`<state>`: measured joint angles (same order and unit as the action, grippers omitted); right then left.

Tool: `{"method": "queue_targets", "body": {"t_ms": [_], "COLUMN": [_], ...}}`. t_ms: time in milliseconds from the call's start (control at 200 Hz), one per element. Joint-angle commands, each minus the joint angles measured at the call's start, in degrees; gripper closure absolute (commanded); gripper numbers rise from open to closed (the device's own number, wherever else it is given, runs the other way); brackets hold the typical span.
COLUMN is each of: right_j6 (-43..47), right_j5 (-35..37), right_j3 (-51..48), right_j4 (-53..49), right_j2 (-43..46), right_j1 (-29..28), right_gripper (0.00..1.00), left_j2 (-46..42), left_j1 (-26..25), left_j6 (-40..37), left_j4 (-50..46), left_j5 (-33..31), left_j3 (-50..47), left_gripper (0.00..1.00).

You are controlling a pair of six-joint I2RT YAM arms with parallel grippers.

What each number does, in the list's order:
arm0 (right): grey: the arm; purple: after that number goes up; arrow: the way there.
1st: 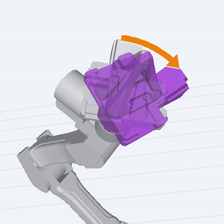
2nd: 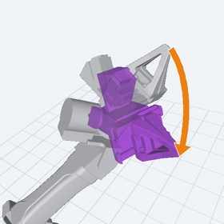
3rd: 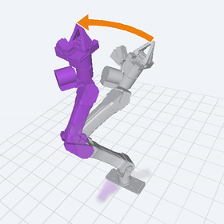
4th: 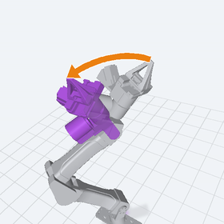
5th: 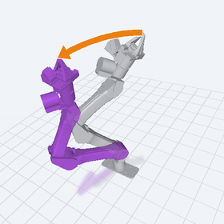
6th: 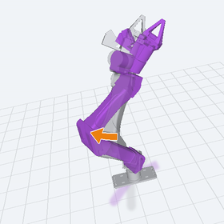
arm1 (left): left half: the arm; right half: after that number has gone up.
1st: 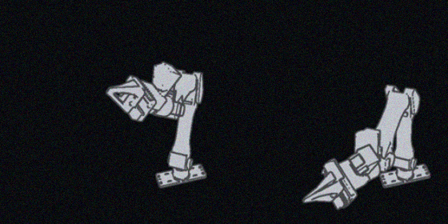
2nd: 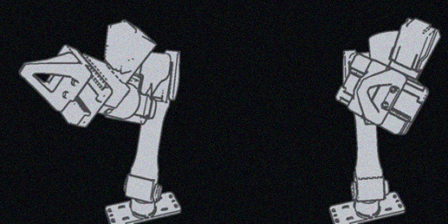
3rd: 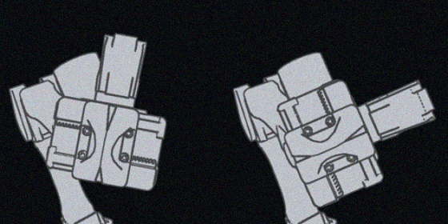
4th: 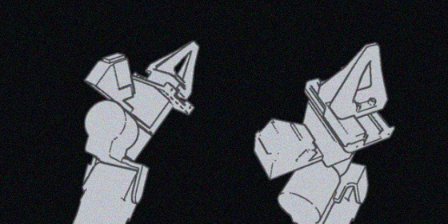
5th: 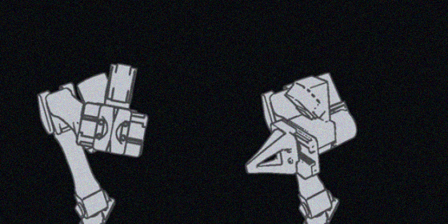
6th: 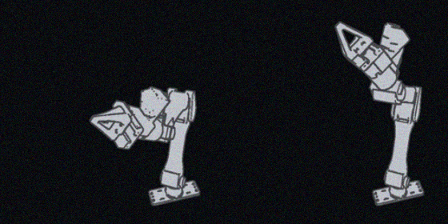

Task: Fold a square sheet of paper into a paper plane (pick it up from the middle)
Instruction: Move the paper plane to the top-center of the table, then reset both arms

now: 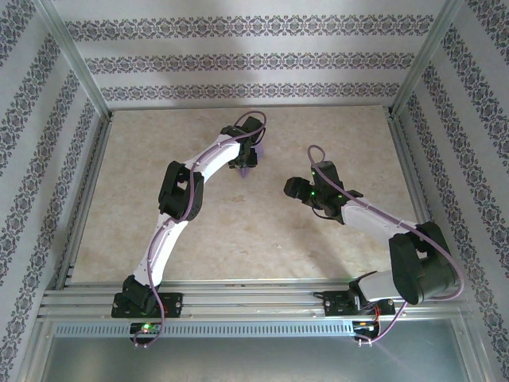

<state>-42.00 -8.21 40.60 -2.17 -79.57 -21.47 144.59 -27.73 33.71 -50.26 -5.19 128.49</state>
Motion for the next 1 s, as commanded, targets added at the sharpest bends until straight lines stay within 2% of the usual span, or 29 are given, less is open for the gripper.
{"method": "queue_targets", "body": {"t_ms": [0,270,535,665,799,939,994], "right_j6": [0.0,-0.2,0.8,4.8,12.5,19.8,21.6], "right_j5": [0.5,0.7,2.2,5.7,14.2,26.2,30.1], "right_j3": [-0.4,-0.4,0.7,2.5,3.9,1.4,-1.0], "right_j4": [-0.4,-0.3,-0.8,-2.4,-4.6,-2.4,0.2], "right_j2": [1.3,1.4,2.4,5.5,10.8,16.8,18.8], "right_j1": [0.6,0.6,0.9,1.7,2.6,4.0,5.0], "right_gripper": [0.28,0.27,0.25,0.19,0.02,0.02,0.02], "left_j2": [-2.3,-9.6,-20.9,-32.8,-48.4,-63.2,-67.7], "left_j1": [0.4,0.5,1.1,3.0,5.5,7.5,8.7], "left_j6": [0.8,0.6,0.4,-0.1,-2.6,-8.9,-10.5], "left_j4": [-0.4,1.2,7.4,16.1,26.8,36.0,38.5], "left_j5": [1.3,0.7,0.1,-1.8,-8.2,-18.3,-21.3], "left_j3": [0.2,-2.6,-12.2,-26.2,-45.2,-64.2,-70.5], "left_gripper": [0.54,0.41,0.40,0.37,0.23,0.05,0.00]}}
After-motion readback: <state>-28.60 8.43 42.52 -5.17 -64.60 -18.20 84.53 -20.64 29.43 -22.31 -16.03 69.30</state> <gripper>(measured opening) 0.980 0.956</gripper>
